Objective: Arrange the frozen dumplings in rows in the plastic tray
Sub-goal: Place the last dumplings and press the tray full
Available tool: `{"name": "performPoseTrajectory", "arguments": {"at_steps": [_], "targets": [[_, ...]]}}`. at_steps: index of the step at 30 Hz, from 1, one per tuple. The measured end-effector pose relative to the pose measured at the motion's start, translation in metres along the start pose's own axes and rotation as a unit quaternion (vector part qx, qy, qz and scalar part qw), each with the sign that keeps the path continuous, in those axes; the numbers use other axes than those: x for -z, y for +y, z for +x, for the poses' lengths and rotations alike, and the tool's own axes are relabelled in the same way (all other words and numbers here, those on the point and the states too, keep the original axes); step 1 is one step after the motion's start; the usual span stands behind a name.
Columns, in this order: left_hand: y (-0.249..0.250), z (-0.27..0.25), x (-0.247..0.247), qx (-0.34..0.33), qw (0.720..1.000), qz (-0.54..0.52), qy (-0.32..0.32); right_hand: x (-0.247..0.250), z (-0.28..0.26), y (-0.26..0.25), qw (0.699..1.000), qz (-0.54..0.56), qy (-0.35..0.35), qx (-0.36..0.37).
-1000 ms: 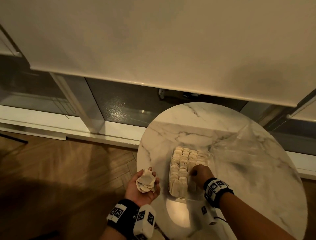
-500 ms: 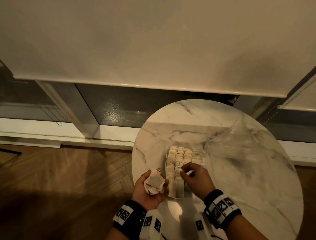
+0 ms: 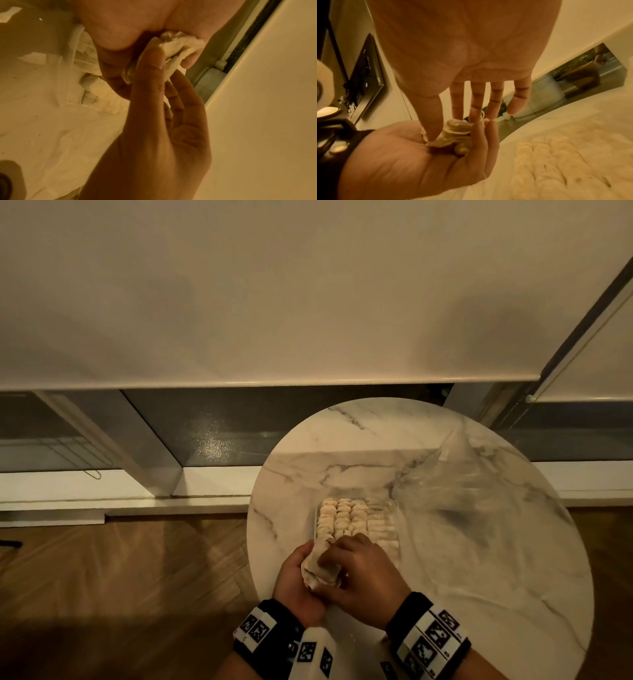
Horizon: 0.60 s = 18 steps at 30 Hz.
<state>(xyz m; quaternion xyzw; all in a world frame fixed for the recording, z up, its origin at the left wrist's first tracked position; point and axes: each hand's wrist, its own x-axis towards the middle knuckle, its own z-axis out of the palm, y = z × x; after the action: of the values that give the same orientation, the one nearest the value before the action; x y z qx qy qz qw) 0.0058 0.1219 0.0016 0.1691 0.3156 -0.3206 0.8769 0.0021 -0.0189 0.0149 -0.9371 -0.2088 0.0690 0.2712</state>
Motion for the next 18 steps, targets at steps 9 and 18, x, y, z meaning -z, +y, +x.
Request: {"name": "performPoseTrajectory", "arguments": {"at_steps": [9,18], "targets": [[-0.007,0.018,0.002,0.008,0.998,0.044,0.031,0.016,-0.006,0.015,0.989,0.131,0.052,-0.05],[-0.009,0.029,0.003,0.017,0.997,0.079,0.017,0.02,-0.009,0.026,0.966,0.223,0.071,-0.113]]}}
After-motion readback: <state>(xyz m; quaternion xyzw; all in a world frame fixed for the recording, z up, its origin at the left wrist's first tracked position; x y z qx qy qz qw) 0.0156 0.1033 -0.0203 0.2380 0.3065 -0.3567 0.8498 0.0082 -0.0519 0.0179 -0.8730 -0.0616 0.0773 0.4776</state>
